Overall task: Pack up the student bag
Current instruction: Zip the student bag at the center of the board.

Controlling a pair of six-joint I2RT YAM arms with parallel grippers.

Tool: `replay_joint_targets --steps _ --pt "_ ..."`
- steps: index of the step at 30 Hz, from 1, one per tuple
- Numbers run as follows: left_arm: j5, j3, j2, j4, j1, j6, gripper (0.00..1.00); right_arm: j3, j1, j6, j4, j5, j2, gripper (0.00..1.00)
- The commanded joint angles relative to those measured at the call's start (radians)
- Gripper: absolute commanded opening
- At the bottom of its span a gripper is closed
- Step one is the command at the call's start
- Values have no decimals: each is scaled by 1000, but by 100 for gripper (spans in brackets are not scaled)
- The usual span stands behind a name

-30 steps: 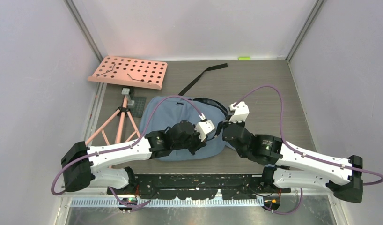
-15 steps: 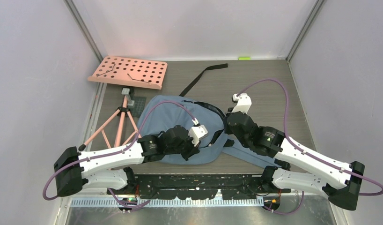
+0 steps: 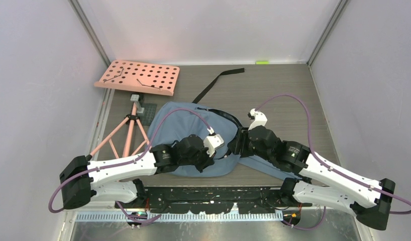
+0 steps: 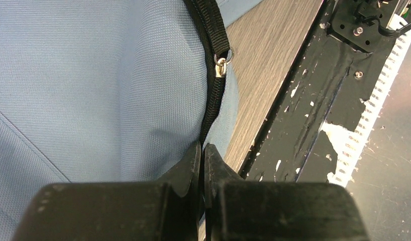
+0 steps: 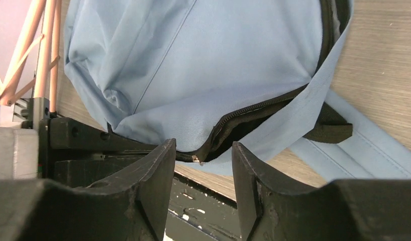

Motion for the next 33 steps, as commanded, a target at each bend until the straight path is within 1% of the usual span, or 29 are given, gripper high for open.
replay_joint_targets --steps 1,6,12,19,21,25,29,33 --pt "1 7 2 -6 -1 -14 0 -3 0 49 30 -53 41 52" --pt "1 0 -8 -7 -1 -23 0 5 -2 54 29 -60 90 51" --pt "2 -9 -9 0 0 -32 0 10 -1 67 36 -32 120 38" --pt "2 -10 -4 9 0 -36 0 19 -1 77 30 -23 163 34" --pt "2 -12 -3 11 0 -36 0 19 -1 83 29 -12 168 28" --pt "0 -18 -3 8 -1 -38 0 26 -1 93 12 10 166 8" --pt "-16 -20 -5 -6 0 -41 0 34 -1 96 -21 37 145 1" --pt "-21 -25 -6 -14 -1 -42 0 41 -1 102 -66 80 97 1"
